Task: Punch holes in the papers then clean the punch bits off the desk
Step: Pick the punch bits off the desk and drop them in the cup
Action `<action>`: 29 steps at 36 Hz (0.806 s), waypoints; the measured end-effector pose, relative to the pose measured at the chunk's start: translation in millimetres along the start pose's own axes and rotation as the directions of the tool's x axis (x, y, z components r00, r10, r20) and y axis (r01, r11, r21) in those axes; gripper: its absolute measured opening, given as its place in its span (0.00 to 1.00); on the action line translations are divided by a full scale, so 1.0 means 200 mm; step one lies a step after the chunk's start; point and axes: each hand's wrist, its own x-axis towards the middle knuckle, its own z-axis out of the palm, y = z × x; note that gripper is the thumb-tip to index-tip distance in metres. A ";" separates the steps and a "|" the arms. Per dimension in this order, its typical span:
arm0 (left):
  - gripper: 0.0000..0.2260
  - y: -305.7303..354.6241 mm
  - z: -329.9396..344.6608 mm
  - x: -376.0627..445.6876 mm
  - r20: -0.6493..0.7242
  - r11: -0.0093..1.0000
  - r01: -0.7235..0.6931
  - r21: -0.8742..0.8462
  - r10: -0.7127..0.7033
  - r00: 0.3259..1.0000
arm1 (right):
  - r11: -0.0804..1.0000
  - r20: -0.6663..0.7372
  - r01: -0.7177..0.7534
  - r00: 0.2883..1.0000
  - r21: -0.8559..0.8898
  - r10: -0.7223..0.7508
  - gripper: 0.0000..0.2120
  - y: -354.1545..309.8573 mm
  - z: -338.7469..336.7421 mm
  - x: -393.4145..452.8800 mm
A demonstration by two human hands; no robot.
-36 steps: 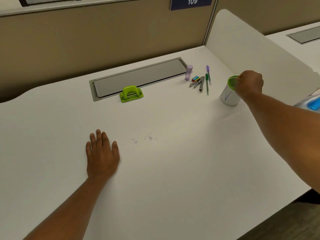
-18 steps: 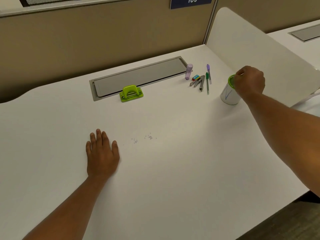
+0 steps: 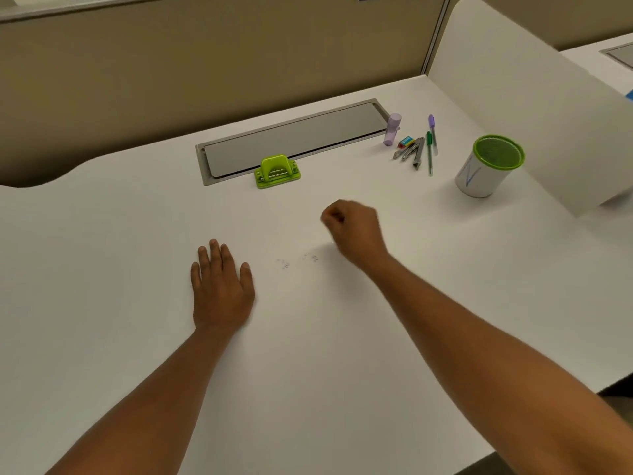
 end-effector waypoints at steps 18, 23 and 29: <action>0.31 0.00 0.00 0.00 0.032 1.000 0.020 0.000 -0.020 0.999 | 0.863 0.284 0.394 0.907 -0.316 -0.310 0.11 -0.12 0.32 -0.23; 0.32 -0.01 0.00 0.00 0.039 1.000 0.016 0.019 -0.016 0.999 | 0.839 0.284 0.487 0.862 -0.242 -0.419 0.10 -0.22 0.43 -0.24; 0.32 -0.01 0.00 0.01 0.052 1.000 0.017 0.017 -0.018 0.998 | 0.829 0.312 0.491 0.858 -0.267 -0.408 0.09 -0.18 0.44 -0.23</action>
